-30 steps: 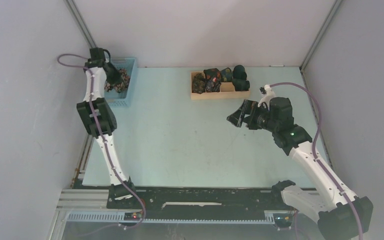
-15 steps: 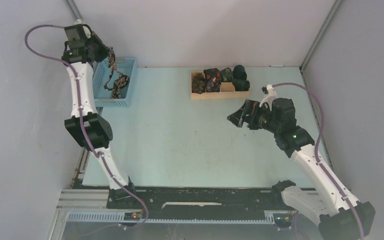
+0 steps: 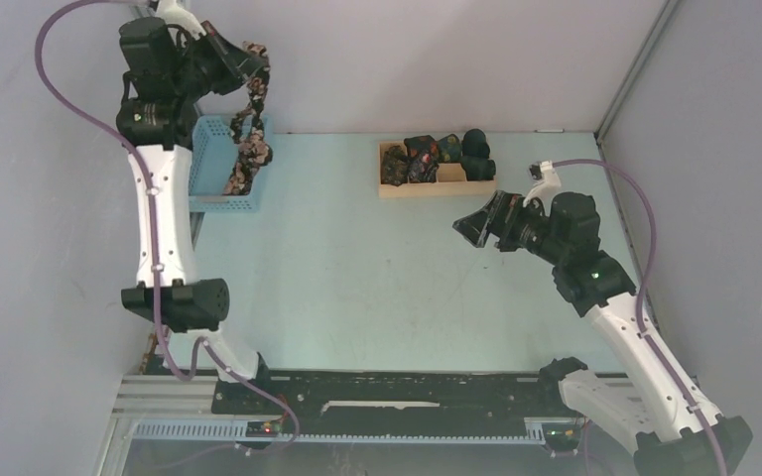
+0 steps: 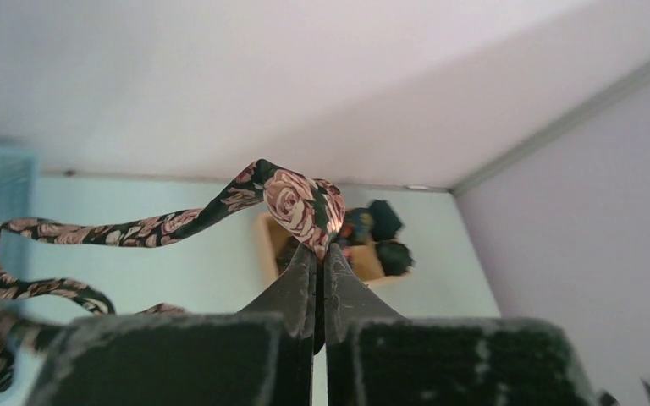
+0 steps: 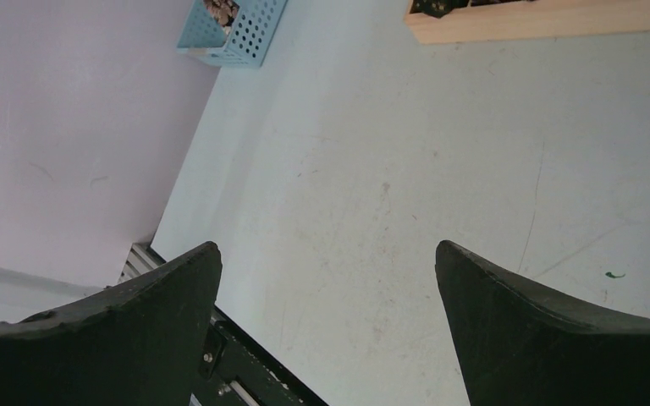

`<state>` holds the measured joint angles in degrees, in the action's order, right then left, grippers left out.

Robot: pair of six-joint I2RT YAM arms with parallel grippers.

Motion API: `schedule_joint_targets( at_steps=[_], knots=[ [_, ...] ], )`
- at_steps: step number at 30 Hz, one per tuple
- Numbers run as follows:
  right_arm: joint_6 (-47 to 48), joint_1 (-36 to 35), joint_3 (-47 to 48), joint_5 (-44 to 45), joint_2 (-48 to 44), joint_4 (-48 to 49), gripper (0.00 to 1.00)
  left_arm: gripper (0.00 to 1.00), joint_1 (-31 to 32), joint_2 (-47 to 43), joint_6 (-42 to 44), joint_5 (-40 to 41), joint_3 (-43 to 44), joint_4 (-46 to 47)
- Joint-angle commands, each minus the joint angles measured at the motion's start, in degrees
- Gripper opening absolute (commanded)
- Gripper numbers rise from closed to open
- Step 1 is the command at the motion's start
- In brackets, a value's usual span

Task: Roll the ties
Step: Pick up the tie from the bin, then place the tie at the center of the board.

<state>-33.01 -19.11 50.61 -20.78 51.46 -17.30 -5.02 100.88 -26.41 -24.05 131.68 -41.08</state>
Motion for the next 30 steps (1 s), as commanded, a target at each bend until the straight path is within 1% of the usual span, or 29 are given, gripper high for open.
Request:
schedule_joint_targets(
  at_steps=[1,2,5,7,10,11,14,16,17,18,20,22,24,25,26,28,30],
  knots=[
    [-0.2,0.1,2.7,0.5,-1.7,1.8,1.0,0.0,4.3,-7.7,1.6,-6.2,-0.4,2.7],
    [-0.2,0.1,2.7,0.7,-1.9,1.5,1.0,0.0,7.1,-9.3,2.4,-6.1,-2.7,2.7],
    [0.0,0.1,2.7,1.5,-2.2,0.3,1.0,0.0,14.1,-15.6,6.2,-3.4,-14.5,2.9],
    [0.4,0.0,2.7,2.0,-2.2,-0.9,1.0,0.0,19.6,-21.3,7.0,-0.2,-28.0,5.4],
    [1.0,0.0,2.4,3.5,-2.1,-2.9,1.0,0.0,28.2,-27.8,3.6,4.1,-46.9,15.4],
    [1.1,0.0,2.1,3.9,-2.1,-3.2,1.0,0.0,31.3,-29.0,2.5,5.1,-52.6,18.7],
    [1.4,0.0,0.8,4.4,-2.4,-3.7,1.0,0.0,40.2,-29.5,1.0,11.0,-64.7,24.4],
    [1.4,0.0,-0.3,4.6,-2.7,-3.6,1.0,0.02,43.8,-27.2,-1.5,9.9,-70.4,29.2],
    [1.5,0.0,-0.9,4.7,-2.8,-3.4,1.0,0.06,45.4,-25.4,-3.5,9.6,-72.2,30.3],
    [1.5,0.0,-1.4,4.8,-2.7,-3.3,1.0,0.15,46.9,-23.7,-4.2,9.6,-73.3,31.0],
    [1.5,0.0,-2.3,4.9,-2.6,-3.1,1.0,0.38,50.9,-21.0,-4.7,10.4,-74.8,31.7],
    [1.4,-0.1,-2.7,4.7,-2.3,-2.8,1.0,0.6,53.9,-20.2,-4.6,12.0,-75.9,32.0],
    [1.4,-0.2,-3.0,4.6,-1.9,-2.3,1.0,0.88,55.9,-22.0,-4.4,14.7,-77.3,32.0],
    [1.4,-0.5,-3.1,4.5,-1.6,-2.0,1.0,0.96,56.3,-23.7,-4.4,15.8,-78.2,31.8],
    [1.6,-0.7,-3.1,4.6,-1.3,-1.7,1.0,0.99,56.4,-25.5,-4.6,17.5,-79.1,31.2],
    [2.2,-1.4,-3.2,4.9,-0.2,-0.9,1.0,1.0,56.3,-30.6,-4.1,22.2,-80.5,28.8],
    [2.9,-2.3,-3.2,5.2,1.7,0.2,1.0,1.0,56.3,-36.4,-4.0,30.1,-81.6,24.9]
  ],
)
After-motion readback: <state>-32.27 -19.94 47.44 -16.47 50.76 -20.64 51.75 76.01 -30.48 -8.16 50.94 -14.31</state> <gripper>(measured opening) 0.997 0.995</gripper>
